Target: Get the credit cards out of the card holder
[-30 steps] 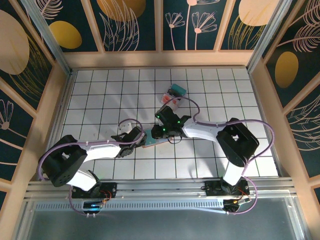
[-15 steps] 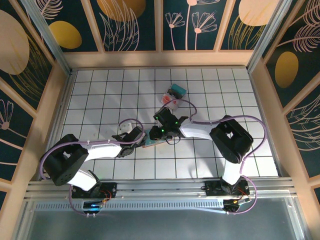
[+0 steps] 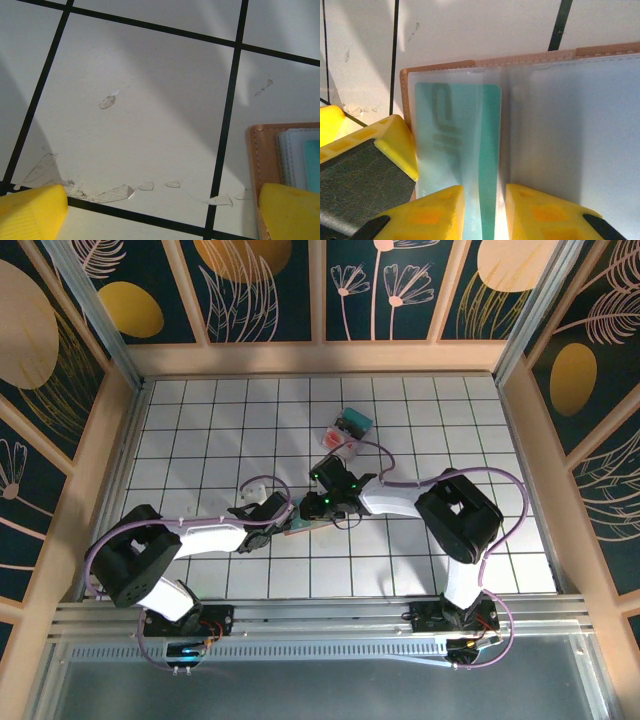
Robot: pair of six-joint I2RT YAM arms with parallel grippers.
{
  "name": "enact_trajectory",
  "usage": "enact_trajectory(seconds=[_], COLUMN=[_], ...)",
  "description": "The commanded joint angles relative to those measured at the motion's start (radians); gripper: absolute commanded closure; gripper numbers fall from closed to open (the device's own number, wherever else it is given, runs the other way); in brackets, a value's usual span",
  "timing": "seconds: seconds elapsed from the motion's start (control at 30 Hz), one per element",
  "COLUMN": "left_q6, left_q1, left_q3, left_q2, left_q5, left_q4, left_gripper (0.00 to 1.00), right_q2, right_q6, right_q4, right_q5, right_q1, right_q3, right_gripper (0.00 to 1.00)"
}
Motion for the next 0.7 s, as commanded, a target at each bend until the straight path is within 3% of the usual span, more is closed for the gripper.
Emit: enact_trajectory(seconds=[0.0, 0.67], left_q6=[0.003, 0.002], left_q1=[0.012, 0.012], left_q3=[-0.024, -0.015], left_q2=[0.063, 0.086], left_q5=[0.068, 0.077], left_q4=[-0.003, -0.007], left_gripper=[0.01, 0.01], right_q2=[0.0, -0.056], right_q6=[0.026, 0.053], right_q4=[0.058, 0.165], right_q5=[-0.058, -0.136], right_q1=[-0.012, -0.03], right_q3=[-0.027, -0.045], right_gripper=[0.74, 0.81])
